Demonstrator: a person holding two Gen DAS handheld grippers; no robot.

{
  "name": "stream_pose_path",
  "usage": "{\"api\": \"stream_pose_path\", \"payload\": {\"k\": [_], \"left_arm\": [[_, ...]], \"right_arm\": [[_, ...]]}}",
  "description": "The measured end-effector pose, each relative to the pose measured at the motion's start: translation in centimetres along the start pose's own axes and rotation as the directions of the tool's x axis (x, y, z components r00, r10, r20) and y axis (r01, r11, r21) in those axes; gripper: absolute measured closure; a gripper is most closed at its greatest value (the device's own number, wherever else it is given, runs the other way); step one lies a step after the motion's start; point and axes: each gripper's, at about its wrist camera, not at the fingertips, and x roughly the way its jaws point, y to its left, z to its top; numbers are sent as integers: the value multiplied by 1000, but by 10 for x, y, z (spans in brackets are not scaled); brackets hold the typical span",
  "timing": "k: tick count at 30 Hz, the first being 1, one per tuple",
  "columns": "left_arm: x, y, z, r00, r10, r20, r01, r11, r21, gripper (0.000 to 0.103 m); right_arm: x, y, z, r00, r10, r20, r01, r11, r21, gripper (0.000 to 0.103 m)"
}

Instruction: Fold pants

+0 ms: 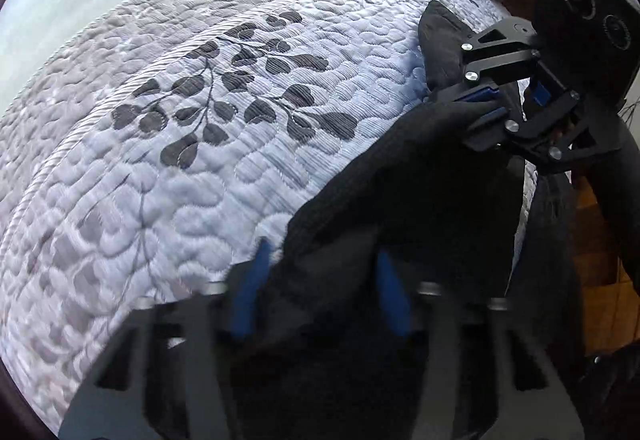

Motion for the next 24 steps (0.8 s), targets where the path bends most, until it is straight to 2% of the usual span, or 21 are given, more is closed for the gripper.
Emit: {"api": "stream_pose_path", "payload": {"k": [2,6,10,15,20,24], "left_arm": [[-8,-6,-5,1000,-3,18,3,1000,-9,85],[-25,-41,-14,989,135,64,-137,990,27,92],[-50,-67,-24,973,202,109,-201,979,-20,93],[-90,-117,-59,953,246,178,-247,969,-16,93],[-103,-166,-105,934,295,202,-302,953,2,93],[-104,-200,-142,920,326,217,-331,943,-14,93]], "right_arm": [[2,2,0,1000,-11,16,10,1000,20,92],[-11,21,-2,995,-73,62,71,997,42,91],[-37,50,-11,983,-143,112,136,989,64,90],[-81,108,-39,960,-190,207,178,981,76,89],[-104,165,-76,947,-225,231,213,974,73,87],[-110,197,-106,946,-217,239,197,975,104,87]]}}
